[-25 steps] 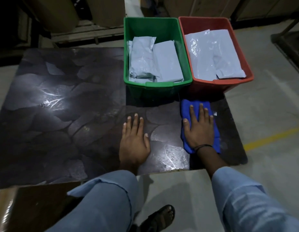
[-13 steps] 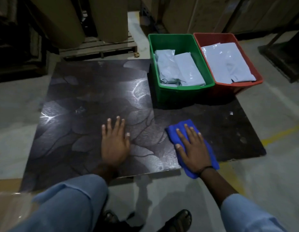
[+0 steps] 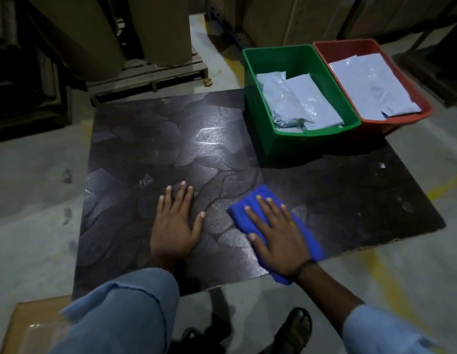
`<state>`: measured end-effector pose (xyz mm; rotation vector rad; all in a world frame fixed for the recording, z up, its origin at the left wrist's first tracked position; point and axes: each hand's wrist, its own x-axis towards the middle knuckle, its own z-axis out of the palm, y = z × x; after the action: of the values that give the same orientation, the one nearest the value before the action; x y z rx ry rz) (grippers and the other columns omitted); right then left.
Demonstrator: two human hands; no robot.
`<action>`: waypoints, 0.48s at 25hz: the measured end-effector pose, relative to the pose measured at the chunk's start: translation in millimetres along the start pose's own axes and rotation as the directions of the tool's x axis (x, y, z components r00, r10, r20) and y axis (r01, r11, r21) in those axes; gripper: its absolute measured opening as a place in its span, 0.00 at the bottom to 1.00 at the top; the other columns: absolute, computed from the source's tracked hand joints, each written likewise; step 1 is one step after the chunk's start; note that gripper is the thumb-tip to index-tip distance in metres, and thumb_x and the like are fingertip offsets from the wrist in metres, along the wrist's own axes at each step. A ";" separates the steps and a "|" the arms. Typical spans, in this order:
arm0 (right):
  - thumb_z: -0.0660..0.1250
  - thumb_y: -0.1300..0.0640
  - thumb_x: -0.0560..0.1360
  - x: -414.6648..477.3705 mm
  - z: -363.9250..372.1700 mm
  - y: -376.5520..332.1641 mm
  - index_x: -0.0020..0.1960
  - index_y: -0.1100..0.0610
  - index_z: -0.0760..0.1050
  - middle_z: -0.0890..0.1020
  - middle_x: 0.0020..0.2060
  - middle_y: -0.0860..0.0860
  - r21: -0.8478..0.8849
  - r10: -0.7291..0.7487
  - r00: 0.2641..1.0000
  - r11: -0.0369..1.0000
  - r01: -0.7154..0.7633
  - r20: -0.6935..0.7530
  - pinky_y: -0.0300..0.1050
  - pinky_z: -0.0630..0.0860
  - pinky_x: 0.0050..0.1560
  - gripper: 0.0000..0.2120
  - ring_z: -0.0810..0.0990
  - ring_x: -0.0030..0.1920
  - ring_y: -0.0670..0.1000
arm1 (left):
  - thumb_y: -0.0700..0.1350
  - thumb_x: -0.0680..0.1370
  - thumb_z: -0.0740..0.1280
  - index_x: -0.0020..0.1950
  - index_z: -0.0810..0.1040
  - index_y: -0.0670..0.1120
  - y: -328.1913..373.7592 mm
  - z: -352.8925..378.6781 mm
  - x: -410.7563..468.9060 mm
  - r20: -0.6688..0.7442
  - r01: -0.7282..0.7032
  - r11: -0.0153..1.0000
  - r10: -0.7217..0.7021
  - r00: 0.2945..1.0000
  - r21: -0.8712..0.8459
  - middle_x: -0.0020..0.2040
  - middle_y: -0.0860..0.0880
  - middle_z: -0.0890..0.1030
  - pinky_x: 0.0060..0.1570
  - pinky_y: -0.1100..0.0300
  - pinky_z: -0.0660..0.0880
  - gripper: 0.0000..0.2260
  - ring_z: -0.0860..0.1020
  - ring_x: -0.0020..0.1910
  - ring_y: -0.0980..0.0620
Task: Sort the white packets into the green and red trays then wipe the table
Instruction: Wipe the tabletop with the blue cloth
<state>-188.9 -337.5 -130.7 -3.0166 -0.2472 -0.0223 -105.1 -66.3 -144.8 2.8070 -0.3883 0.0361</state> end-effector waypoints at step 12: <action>0.53 0.39 0.81 55.1 7.4 -30.9 0.81 0.46 0.51 0.52 0.81 0.53 0.020 0.119 0.993 0.993 -0.118 -0.012 0.60 0.52 0.77 0.31 0.50 0.80 0.56 | 0.61 0.80 0.56 0.81 0.61 0.48 -3.1 5.5 1.6 0.001 -0.003 1.000 0.003 1.000 -0.004 0.83 0.49 0.56 0.79 0.43 0.51 0.32 0.51 0.82 0.42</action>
<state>-139.6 -297.5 -133.2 -3.0050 -0.0664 -0.0292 -102.9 -65.6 -150.9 2.8022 -0.3921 0.0349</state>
